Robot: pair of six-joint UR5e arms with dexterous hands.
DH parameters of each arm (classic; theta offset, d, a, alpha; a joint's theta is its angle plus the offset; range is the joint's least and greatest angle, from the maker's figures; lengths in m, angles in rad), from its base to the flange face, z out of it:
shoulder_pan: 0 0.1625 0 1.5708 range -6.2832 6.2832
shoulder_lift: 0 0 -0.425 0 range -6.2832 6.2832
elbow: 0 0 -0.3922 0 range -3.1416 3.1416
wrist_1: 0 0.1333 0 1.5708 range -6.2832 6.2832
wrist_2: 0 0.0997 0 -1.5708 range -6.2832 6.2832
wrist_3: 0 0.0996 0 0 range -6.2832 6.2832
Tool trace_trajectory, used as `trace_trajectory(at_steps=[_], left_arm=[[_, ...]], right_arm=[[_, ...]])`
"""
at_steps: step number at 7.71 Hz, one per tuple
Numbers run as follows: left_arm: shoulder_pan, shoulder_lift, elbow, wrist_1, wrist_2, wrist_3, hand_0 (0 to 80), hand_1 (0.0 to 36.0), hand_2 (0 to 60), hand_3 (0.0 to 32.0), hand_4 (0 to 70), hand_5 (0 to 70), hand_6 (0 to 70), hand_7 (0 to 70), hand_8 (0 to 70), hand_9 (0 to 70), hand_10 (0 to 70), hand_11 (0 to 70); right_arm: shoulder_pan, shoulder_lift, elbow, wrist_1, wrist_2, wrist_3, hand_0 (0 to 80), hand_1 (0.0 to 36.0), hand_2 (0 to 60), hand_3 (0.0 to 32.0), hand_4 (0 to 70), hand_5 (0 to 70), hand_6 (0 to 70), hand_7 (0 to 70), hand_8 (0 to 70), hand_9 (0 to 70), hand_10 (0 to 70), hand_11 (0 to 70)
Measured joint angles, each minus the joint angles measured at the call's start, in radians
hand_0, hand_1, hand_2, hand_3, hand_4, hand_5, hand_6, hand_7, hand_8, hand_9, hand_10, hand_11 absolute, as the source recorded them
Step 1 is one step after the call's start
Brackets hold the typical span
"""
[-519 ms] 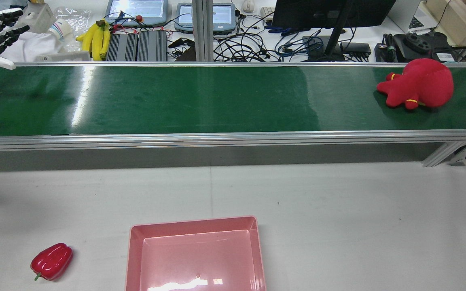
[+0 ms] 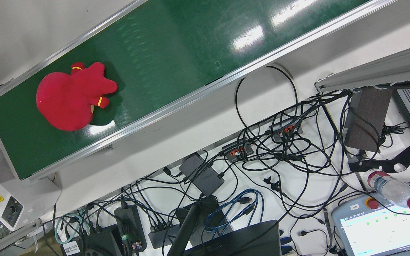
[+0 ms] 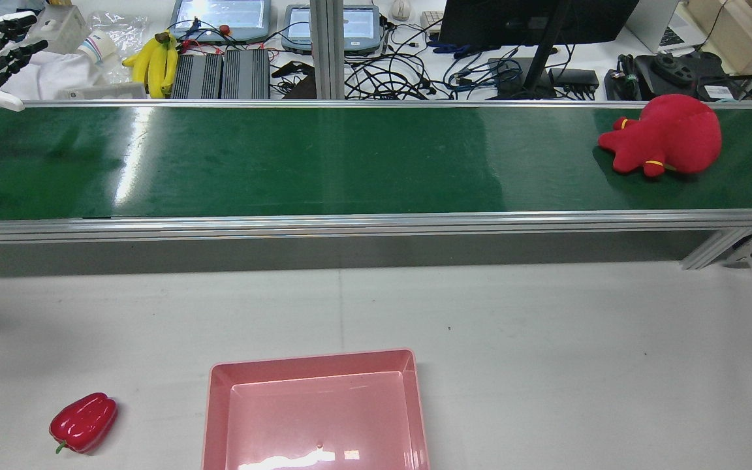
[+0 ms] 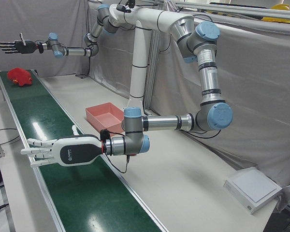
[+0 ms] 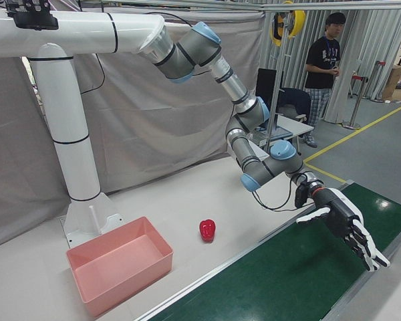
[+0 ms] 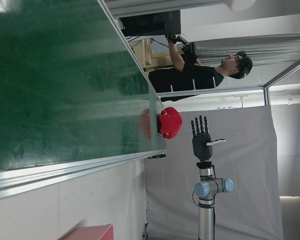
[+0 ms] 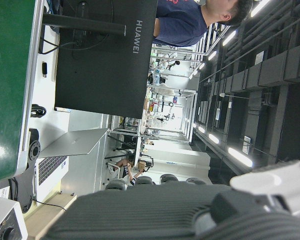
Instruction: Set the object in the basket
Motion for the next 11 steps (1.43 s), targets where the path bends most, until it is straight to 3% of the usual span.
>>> trace_trajectory(at_steps=[11], left_arm=[[-0.002,0.001,-0.008,0.001,0.000,-0.011,72.0,21.0,0.0,0.0,8.1,17.5,2.7,3.1,7.5,12.2,0.0,0.0]], right_arm=[[0.001,0.000,0.002,0.000,0.000,0.000,0.0,0.0,0.0,0.0,0.0,0.0,0.0,0.0,0.0,0.0,0.0,0.0]])
